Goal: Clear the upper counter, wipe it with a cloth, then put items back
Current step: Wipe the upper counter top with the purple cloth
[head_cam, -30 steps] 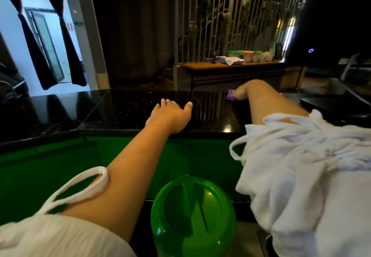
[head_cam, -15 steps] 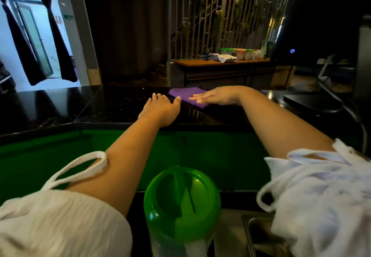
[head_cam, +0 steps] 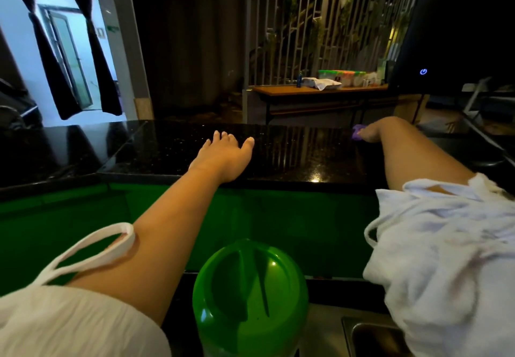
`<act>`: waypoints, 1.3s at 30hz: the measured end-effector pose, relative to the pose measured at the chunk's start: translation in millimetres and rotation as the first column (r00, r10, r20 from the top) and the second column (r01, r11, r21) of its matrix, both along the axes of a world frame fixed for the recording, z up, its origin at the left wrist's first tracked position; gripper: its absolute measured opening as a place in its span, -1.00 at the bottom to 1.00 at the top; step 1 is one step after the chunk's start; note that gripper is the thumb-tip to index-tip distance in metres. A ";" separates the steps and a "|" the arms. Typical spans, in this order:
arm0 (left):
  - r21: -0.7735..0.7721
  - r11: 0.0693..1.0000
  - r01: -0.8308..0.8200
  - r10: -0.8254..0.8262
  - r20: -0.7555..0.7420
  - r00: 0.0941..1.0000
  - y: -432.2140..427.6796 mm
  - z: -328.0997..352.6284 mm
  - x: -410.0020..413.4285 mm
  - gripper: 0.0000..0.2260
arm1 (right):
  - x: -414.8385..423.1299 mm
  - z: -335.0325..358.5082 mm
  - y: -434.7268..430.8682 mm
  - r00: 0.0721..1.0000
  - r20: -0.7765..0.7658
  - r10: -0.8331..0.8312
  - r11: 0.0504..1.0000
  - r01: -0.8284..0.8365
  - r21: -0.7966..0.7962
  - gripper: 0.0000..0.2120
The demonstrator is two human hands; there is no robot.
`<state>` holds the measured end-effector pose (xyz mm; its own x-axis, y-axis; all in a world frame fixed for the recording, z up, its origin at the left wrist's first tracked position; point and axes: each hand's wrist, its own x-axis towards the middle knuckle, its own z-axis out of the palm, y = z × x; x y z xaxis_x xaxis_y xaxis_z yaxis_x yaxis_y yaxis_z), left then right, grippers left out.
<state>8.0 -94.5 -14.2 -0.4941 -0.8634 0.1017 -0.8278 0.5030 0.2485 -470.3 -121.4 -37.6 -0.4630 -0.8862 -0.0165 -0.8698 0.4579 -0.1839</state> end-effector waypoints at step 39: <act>-0.045 0.996 -0.074 0.064 -0.187 0.980 206.9 -5.8 137.9 -0.49 | 404.2 55.8 267.4 0.812 0.408 0.416 0.730 -0.031 -0.683 -0.66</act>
<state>145.9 112.5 -20.0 -0.4020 -0.8861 0.2309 -0.8030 0.4623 0.3762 -66.1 146.0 18.2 -0.3393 -0.8483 0.4064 -0.6135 -0.1279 -0.7793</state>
